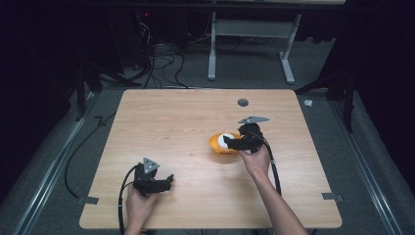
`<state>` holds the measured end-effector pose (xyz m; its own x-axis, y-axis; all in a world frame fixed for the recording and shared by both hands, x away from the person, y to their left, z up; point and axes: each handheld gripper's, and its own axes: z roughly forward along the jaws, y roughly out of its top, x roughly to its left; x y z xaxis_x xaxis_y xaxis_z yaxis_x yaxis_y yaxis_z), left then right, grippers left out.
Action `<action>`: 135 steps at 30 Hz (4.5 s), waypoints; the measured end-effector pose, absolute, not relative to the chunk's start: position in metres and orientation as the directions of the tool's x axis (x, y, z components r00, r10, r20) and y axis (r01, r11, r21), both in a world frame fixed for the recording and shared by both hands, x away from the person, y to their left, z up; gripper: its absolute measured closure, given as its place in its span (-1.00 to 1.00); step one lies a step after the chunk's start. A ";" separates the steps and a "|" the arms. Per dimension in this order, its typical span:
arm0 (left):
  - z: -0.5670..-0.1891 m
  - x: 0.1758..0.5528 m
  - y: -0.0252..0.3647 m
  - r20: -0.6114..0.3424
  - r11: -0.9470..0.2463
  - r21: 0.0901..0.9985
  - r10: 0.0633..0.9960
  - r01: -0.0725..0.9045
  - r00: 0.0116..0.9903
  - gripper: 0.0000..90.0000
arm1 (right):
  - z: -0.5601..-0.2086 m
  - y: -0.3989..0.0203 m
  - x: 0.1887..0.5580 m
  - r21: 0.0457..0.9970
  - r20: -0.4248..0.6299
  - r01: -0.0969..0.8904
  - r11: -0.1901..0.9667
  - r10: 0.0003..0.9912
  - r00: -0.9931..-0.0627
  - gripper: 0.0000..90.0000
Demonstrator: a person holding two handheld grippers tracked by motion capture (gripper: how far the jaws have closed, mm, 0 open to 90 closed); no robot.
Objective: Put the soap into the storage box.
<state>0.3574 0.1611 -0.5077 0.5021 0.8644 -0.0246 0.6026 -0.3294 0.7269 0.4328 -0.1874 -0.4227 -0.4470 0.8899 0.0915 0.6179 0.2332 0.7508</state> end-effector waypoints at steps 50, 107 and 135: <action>-0.508 0.357 0.161 -0.022 -0.331 0.727 0.864 0.602 0.503 -0.67 | -0.402 -0.249 0.391 0.826 0.089 0.545 0.147 0.920 -0.383 -0.36; -0.508 0.357 0.161 -0.022 -0.332 0.727 0.864 0.602 0.503 -0.67 | -0.419 -0.292 0.348 0.842 0.111 0.534 0.079 0.942 -0.315 -0.35; -0.508 0.357 0.161 -0.021 -0.333 0.726 0.864 0.602 0.503 -0.67 | -0.450 -0.303 0.334 0.814 0.160 0.581 0.031 0.948 -0.276 -0.35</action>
<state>0.3568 0.1607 -0.5076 0.5034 0.8638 -0.0213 0.6015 -0.3326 0.7263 0.3341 -0.3032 -0.4505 -0.2758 0.9477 0.1604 0.5807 0.0313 0.8135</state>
